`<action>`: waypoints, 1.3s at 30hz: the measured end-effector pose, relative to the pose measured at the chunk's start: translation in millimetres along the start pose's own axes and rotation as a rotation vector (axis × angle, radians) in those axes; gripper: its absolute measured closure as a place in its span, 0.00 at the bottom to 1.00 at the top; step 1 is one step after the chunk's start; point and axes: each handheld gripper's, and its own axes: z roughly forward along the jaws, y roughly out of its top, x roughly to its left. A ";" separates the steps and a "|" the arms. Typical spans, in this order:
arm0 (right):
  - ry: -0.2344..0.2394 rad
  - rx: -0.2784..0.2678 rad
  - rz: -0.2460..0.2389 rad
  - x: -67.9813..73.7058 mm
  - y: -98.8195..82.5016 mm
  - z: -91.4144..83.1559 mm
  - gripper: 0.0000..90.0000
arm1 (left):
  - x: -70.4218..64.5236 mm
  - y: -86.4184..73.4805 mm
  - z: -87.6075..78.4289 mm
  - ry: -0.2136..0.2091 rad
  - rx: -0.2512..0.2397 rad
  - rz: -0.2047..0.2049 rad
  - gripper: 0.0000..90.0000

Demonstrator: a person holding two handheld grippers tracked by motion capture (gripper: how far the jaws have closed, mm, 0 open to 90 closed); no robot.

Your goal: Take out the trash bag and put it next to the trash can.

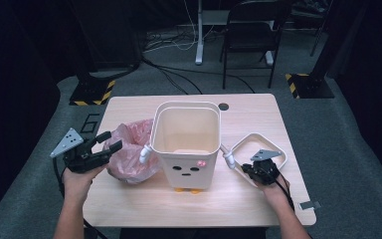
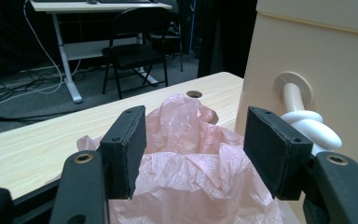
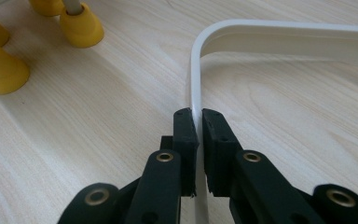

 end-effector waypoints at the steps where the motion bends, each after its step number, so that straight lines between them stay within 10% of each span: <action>1: 0.000 -0.001 -0.003 -0.3 0.0 -0.8 0.94 | 0.2 0.2 -0.6 0.000 -0.002 0.000 0.43; 39: 0.063 -0.130 -0.106 10.1 38.0 -61.8 0.93 | -3.0 2.5 -0.1 0.003 -0.008 0.010 0.43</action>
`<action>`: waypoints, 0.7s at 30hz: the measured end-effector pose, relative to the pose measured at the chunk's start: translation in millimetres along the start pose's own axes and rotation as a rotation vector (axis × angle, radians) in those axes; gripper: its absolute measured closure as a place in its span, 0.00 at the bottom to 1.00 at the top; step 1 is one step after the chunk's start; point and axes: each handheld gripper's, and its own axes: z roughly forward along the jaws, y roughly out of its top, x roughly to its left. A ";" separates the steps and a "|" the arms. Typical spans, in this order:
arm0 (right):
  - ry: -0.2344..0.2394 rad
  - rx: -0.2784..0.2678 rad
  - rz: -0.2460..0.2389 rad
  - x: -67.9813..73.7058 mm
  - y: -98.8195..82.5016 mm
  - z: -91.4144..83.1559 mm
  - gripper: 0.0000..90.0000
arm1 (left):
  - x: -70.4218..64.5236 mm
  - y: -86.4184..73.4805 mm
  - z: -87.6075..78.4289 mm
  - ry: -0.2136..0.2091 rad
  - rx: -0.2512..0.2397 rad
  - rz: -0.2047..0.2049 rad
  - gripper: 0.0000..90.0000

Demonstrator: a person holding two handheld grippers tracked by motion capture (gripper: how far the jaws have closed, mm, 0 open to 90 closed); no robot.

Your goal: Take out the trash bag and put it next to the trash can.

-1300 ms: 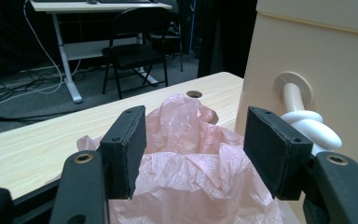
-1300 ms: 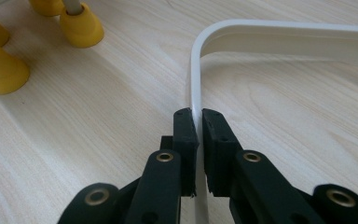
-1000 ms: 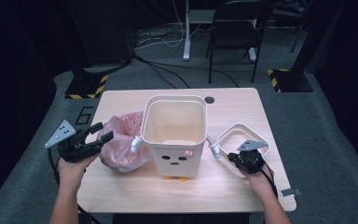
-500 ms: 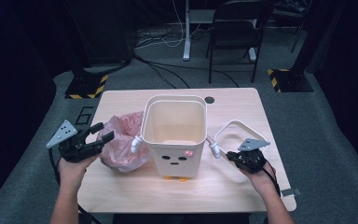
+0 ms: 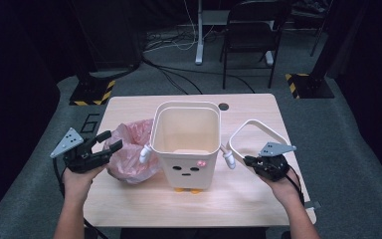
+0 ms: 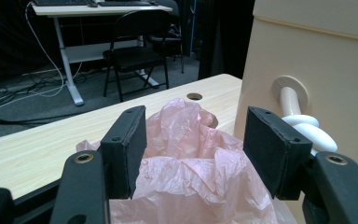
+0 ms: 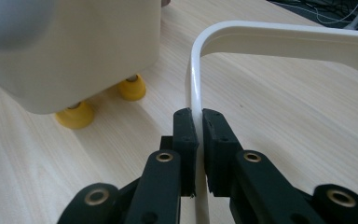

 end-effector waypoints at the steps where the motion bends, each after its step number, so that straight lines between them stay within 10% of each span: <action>1: 0.003 -0.001 -0.004 0.7 2.7 -2.0 0.93 | 0.2 0.2 -0.2 0.001 -0.001 0.001 0.43; 21: 0.043 0.016 -0.074 0.5 34.8 -27.8 0.93 | -0.9 0.9 -0.1 0.000 -0.002 0.002 0.44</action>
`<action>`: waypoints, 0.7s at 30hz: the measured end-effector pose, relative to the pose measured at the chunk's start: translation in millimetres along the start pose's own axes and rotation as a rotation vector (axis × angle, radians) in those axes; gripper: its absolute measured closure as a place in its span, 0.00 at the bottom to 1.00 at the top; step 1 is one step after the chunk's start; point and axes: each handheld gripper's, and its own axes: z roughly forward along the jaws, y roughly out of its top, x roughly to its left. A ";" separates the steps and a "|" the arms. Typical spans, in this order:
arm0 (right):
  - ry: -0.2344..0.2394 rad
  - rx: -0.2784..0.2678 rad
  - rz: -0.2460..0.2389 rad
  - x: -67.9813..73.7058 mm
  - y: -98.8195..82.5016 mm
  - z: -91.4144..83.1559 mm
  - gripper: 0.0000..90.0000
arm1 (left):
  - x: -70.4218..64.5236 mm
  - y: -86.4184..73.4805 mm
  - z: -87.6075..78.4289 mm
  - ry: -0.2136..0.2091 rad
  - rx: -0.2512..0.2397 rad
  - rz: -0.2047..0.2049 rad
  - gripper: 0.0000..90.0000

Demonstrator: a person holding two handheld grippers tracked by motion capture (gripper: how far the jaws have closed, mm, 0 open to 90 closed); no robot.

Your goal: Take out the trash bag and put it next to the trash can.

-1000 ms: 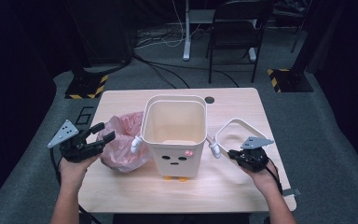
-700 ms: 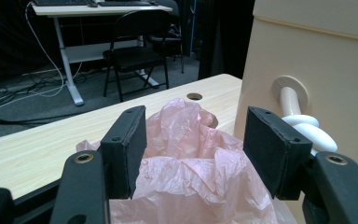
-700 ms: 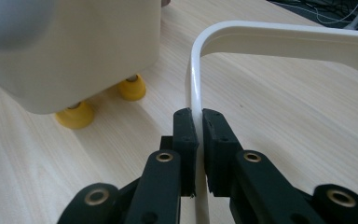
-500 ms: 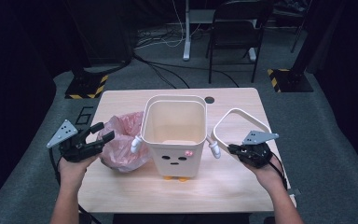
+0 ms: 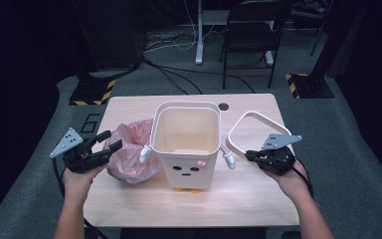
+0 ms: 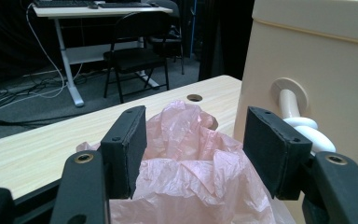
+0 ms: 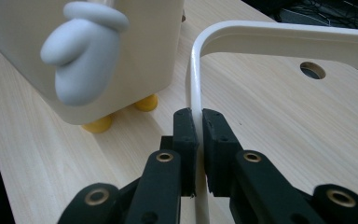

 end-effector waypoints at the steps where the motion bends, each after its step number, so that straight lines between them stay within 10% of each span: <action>1: 0.001 0.001 0.001 -0.2 0.6 -1.3 0.93 | -0.2 0.0 0.1 -0.001 0.000 0.000 0.44; 21: 0.017 -0.036 -0.023 -1.0 24.7 -34.3 0.93 | -0.1 0.0 0.4 0.001 -0.001 -0.002 0.44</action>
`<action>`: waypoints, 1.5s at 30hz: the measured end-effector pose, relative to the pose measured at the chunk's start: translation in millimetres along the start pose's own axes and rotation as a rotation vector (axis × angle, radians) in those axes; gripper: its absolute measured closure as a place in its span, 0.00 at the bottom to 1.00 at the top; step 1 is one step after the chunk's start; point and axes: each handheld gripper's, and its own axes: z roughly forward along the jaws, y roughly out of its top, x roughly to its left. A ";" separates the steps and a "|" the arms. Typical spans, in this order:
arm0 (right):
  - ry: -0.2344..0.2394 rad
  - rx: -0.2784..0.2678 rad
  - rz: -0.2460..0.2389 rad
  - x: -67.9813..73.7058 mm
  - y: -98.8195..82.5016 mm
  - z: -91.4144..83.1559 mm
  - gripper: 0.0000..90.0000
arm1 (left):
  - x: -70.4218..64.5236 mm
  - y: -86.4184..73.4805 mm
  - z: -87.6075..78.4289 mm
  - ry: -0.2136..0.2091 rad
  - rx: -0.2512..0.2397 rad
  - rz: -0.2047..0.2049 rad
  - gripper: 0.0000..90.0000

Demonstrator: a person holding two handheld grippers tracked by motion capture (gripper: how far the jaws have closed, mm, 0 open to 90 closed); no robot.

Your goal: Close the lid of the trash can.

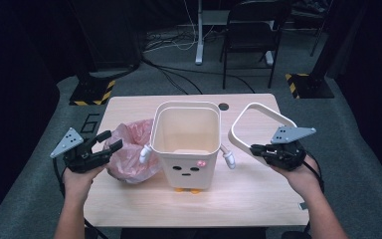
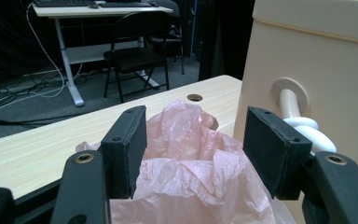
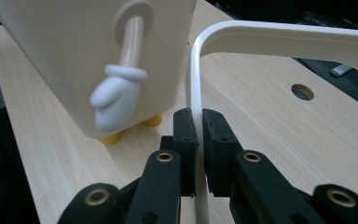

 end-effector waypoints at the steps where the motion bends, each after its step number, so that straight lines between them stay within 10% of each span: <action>1: 0.003 -0.003 -0.007 0.9 2.8 -2.0 0.93 | -0.1 0.2 0.0 -0.001 -0.002 0.000 0.44; 23: 0.075 -0.076 -0.042 14.6 40.4 -25.3 0.93 | -0.2 1.2 -0.6 -0.007 -0.010 -0.003 0.44; 45: 0.183 -0.321 -0.057 25.5 54.3 -53.2 0.94 | -1.1 0.0 2.1 -0.012 0.000 -0.001 0.44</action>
